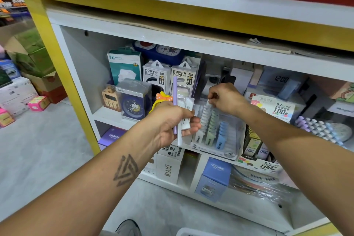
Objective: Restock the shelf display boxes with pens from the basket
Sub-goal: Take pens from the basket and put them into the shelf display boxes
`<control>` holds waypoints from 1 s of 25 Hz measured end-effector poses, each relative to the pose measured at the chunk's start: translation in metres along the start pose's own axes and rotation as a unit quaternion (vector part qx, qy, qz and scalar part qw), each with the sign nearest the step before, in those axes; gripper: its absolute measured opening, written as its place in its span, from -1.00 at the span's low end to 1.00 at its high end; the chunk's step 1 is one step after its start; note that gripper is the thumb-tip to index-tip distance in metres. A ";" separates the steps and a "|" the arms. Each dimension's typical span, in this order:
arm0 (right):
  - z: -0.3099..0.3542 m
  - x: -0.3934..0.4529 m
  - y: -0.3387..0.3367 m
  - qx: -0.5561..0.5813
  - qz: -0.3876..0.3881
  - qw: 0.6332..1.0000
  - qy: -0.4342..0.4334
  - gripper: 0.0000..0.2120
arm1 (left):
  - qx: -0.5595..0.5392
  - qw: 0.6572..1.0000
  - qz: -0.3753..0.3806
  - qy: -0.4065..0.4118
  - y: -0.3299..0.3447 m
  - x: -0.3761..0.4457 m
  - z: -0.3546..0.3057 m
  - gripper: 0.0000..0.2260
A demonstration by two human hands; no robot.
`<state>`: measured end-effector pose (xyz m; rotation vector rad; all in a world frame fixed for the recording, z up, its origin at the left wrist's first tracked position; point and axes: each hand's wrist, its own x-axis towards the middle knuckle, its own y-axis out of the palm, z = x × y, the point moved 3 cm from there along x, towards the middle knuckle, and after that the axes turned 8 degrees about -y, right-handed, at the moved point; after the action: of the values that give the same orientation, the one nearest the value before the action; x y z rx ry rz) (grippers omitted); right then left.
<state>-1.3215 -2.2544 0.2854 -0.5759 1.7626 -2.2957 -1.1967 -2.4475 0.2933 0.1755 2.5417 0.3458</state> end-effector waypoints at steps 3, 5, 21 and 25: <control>0.004 -0.002 0.001 0.003 -0.005 1.000 -0.029 -0.96 | -0.002 1.000 -0.001 0.001 -0.001 0.000 -0.001 -0.73; 0.004 -0.003 0.002 0.002 -0.021 0.999 -0.033 -0.96 | -0.001 1.000 -0.001 0.001 -0.001 -0.001 -0.001 -0.74; 0.027 -0.010 -0.022 0.259 -0.003 0.964 0.058 -0.85 | 0.008 0.999 0.047 -0.008 0.010 0.002 0.001 -0.82; 0.048 -0.053 -0.047 0.488 0.061 0.870 0.033 -0.85 | 0.014 0.998 0.058 -0.012 0.023 0.000 0.002 -0.79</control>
<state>-1.2491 -2.2642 0.3306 -0.1696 0.4297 -2.6881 -1.1942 -2.4250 0.2980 0.3360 2.5194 0.3507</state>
